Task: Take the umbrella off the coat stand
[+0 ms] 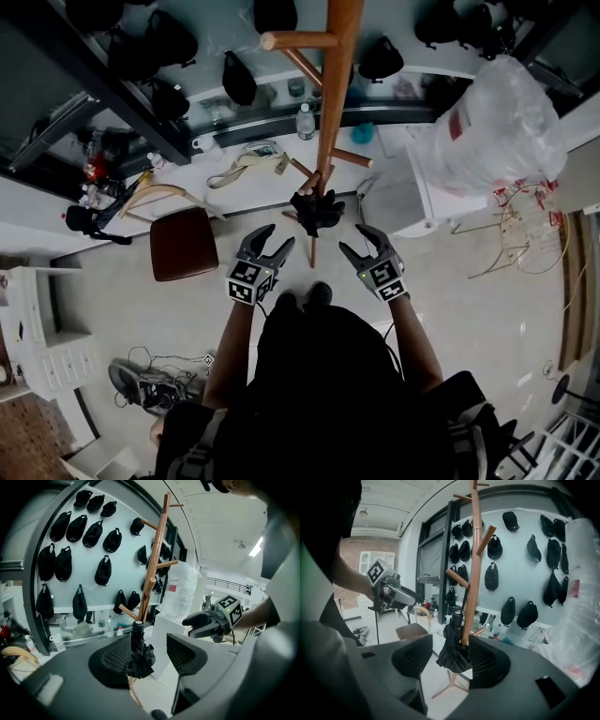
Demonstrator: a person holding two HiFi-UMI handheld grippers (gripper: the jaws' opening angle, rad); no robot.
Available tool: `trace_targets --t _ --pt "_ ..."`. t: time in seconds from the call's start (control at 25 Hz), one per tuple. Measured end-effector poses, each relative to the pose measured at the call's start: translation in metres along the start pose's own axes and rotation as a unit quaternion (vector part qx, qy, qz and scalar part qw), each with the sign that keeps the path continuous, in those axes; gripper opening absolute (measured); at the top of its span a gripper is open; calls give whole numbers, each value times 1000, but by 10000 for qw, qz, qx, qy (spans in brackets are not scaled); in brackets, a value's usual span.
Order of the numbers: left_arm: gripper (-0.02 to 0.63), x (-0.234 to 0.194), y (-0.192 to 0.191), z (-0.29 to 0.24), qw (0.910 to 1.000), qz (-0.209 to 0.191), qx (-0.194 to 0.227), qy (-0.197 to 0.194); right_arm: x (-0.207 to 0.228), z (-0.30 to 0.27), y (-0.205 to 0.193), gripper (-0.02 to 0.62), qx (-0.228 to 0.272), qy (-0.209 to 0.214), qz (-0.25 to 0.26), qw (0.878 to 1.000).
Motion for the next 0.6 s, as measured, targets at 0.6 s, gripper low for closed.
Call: trace_targets --t 0.6 --pt "279 -34 4 -46 9983 -138 47 -558 9 -8 15 241 -98 -544 -39 9985"
Point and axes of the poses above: the fingertips, and each gripper's own axes: z backward along the fingers, x to its right, y out of its top, the point moved 7 cm from there along z, backward along the fingers, and after that the axes turned 3 degrees about -z, right-handed, at the moved point
